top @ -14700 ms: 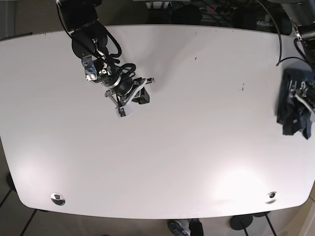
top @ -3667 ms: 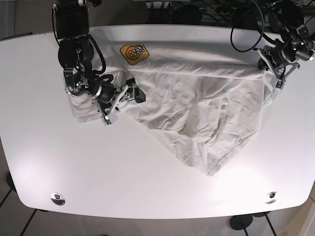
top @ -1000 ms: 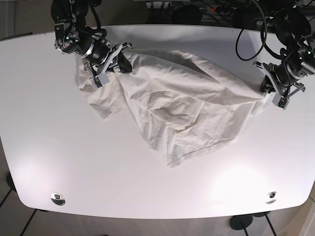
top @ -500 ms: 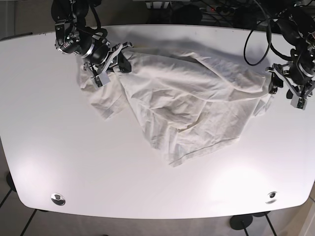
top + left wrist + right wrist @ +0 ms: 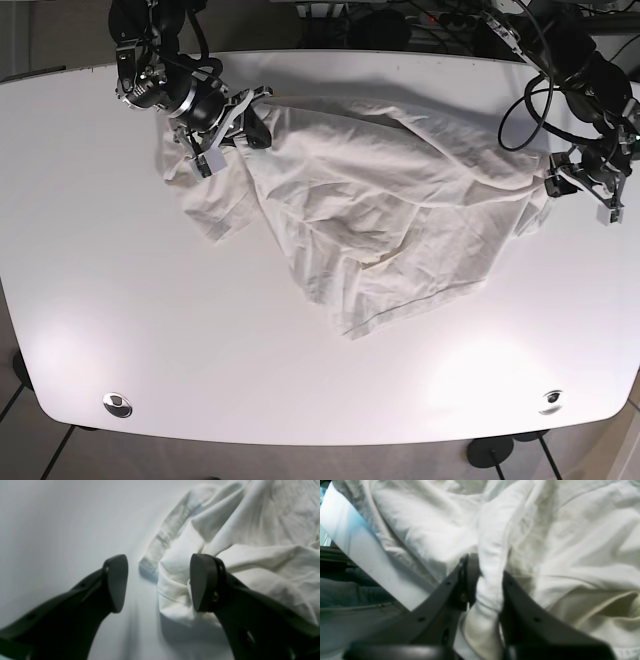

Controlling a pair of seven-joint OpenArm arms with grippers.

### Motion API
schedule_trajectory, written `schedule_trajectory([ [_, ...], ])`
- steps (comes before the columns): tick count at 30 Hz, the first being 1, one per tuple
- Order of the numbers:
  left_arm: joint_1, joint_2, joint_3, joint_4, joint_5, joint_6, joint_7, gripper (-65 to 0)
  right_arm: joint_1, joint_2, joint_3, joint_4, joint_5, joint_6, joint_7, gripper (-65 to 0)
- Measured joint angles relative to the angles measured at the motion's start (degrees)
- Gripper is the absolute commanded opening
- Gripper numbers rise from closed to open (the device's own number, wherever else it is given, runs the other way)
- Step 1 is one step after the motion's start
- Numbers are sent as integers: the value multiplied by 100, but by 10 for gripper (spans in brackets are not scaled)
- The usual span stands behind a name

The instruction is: Fold the T-shirt properly

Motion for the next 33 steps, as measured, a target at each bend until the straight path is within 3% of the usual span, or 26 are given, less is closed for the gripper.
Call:
schedule_trajectory([
  [3, 15, 9, 525, -396, 7, 11, -321, -279, -2, 0, -9, 0, 2, 0, 0, -631],
  [8, 66, -122, 802, -754, -179, -7, -669, -289, -2, -2, -9, 0, 7, 2, 0, -631],
  [10, 79, -160, 946, -892, -42, -13, -942, -381, -13, 0, 35, 0, 15, 2, 0, -631],
  [11, 74, -173, 1003, -927, 186, -28, -990, -465, -13, 2, 52, 0, 13, 0, 0, -631],
  [12, 63, -170, 1012, -946, 522, -33, -984, -604, -13, 0, 55, 2, 17, 0, 0, -631],
  [13, 63, -149, 1027, -944, 610, -33, -964, -650, -11, -4, 48, 2, 20, 2, 0, -631],
  [17, 306, 48, 984, 63, 918, -179, -573, -646, -2, -7, 79, 4, 17, 2, 2, -631],
  [20, 459, 48, 822, 1384, 894, -269, -555, -646, 2, -20, 297, 4, 22, 26, 168, -631],
  [24, 107, 308, 890, 2826, 782, -284, -70, -646, 599, 2, 763, -116, 63, 46, 216, -631],
  [27, -833, 466, 942, 2830, 822, -289, 262, -646, 1563, 48, 997, -409, 72, 57, -155, -631],
  [33, -3246, 444, 2155, 1272, 894, -201, 197, -646, 4120, 299, 1036, -1174, 11, 42, -791, -631],
])
